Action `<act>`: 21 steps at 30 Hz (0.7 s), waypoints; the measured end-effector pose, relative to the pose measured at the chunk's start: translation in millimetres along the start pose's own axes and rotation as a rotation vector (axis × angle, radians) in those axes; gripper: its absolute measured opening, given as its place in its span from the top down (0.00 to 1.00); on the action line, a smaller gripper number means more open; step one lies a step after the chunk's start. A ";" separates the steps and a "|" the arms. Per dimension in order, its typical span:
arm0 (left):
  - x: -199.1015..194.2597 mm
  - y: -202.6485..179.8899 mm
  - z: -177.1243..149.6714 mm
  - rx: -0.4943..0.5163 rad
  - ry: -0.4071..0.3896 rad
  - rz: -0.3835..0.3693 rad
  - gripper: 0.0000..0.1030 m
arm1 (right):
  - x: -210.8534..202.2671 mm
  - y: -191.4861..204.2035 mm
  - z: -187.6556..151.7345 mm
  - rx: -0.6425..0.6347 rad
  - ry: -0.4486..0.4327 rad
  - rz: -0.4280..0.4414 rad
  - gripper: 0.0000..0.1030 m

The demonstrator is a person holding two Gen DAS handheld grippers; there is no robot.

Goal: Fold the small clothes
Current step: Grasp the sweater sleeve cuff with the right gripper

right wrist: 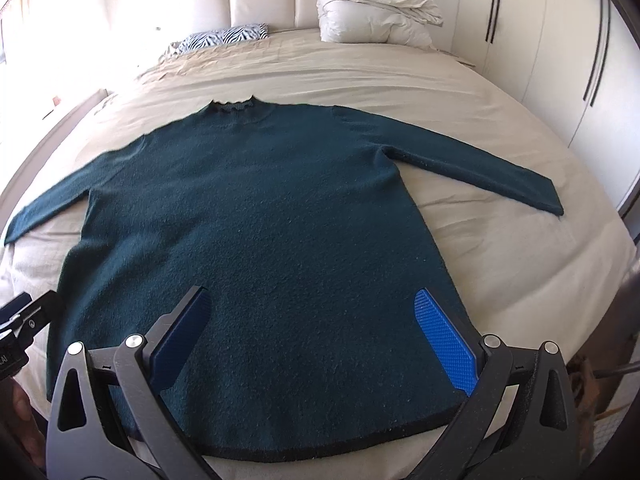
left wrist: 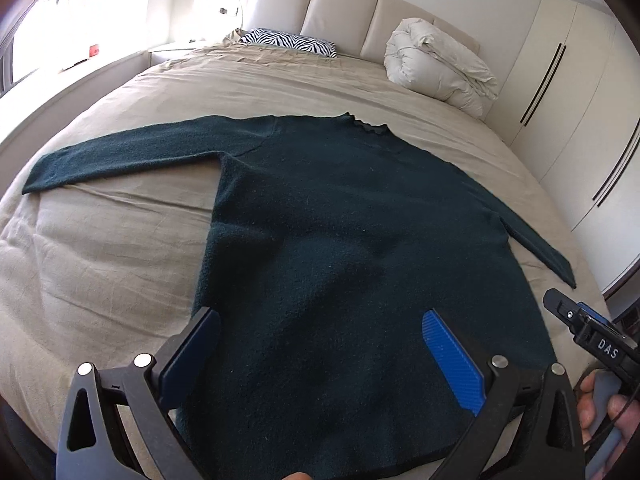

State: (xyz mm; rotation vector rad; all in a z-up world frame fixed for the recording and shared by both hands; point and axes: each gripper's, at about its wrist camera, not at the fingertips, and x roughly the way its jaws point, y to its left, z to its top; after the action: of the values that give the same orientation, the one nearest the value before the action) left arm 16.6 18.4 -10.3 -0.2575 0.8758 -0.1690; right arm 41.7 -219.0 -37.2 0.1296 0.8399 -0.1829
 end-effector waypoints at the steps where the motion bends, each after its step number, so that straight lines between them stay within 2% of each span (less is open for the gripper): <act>1: 3.9 1.6 3.1 -0.013 0.008 -0.046 0.00 | 2.0 -17.1 4.7 0.041 -0.011 0.007 0.00; 4: 17.5 1.4 10.7 -0.036 0.023 -0.157 0.00 | 13.1 -77.8 19.1 0.186 -0.016 0.008 0.00; 7: 31.9 -10.9 16.0 -0.005 0.072 -0.160 0.00 | 25.0 -150.8 27.9 0.381 -0.026 0.053 0.00; 10: 48.5 -24.8 24.5 0.028 0.123 -0.102 0.00 | 36.1 -218.9 32.9 0.528 -0.053 0.070 0.00; 13: 68.9 -29.5 37.7 0.002 0.140 -0.132 0.00 | 54.6 -279.5 35.0 0.661 -0.071 0.095 0.00; 15: 86.8 -30.0 46.3 -0.014 0.179 -0.129 0.00 | 70.6 -317.8 33.7 0.764 -0.070 0.134 0.01; 17: 100.7 -33.6 54.1 -0.030 0.208 -0.170 0.00 | 87.1 -352.4 30.7 0.865 -0.074 0.174 0.04; 21: 122.0 -45.9 68.9 -0.042 0.219 -0.209 0.00 | 124.6 -401.0 26.8 1.014 -0.081 0.229 0.14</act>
State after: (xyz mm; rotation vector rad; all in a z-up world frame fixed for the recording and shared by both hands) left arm 145.1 -45.4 -44.5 -0.3749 1.0697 -0.3787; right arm 57.7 -629.2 -129.6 1.1553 0.5787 -0.3829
